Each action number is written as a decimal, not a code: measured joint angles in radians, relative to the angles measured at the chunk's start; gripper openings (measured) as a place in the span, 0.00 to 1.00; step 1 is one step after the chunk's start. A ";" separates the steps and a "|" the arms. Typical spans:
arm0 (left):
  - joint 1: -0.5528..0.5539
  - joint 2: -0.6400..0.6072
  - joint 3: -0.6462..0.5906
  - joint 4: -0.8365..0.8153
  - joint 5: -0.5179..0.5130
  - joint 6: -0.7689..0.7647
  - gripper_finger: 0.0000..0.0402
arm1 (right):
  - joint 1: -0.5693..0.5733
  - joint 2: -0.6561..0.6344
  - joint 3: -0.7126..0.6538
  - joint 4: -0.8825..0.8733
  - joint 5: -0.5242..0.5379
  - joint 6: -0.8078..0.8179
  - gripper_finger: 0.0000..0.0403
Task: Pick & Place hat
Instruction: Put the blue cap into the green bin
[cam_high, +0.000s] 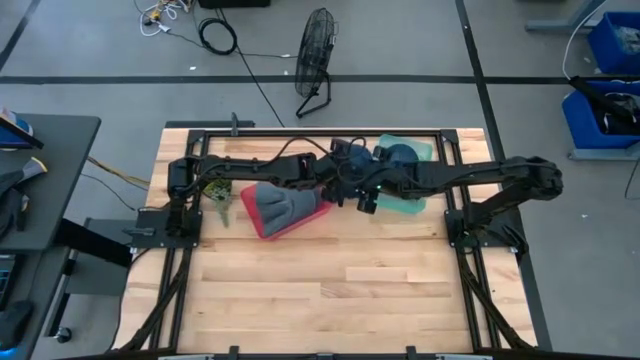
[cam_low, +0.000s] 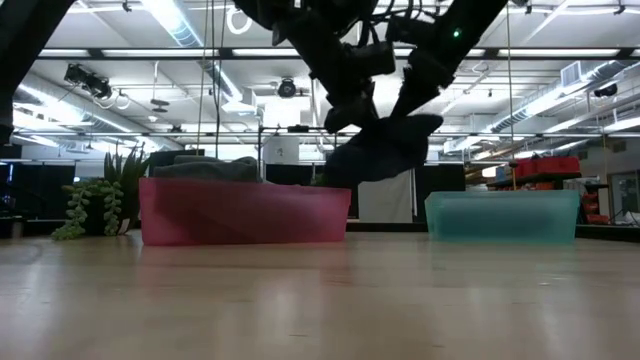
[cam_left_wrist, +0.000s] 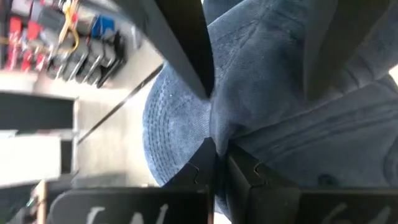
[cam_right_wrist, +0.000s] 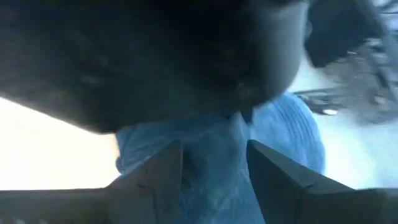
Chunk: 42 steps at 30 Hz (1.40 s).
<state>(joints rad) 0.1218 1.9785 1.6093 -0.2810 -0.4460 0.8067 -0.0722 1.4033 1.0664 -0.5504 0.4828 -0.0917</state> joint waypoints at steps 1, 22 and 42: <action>0.001 0.000 0.000 -0.010 -0.016 -0.005 0.04 | -0.001 0.009 0.000 0.002 0.031 -0.001 0.47; -0.025 0.000 0.001 -0.031 0.014 -0.089 0.04 | 0.051 -0.012 0.000 -0.055 -0.005 0.096 0.04; -0.053 -0.052 0.005 0.011 -0.045 -0.180 0.04 | 0.208 -0.141 0.042 -0.168 0.032 0.265 0.27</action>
<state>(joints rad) 0.0686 1.9266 1.6138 -0.2698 -0.4906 0.6270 0.1360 1.2625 1.1080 -0.7183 0.5149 0.1732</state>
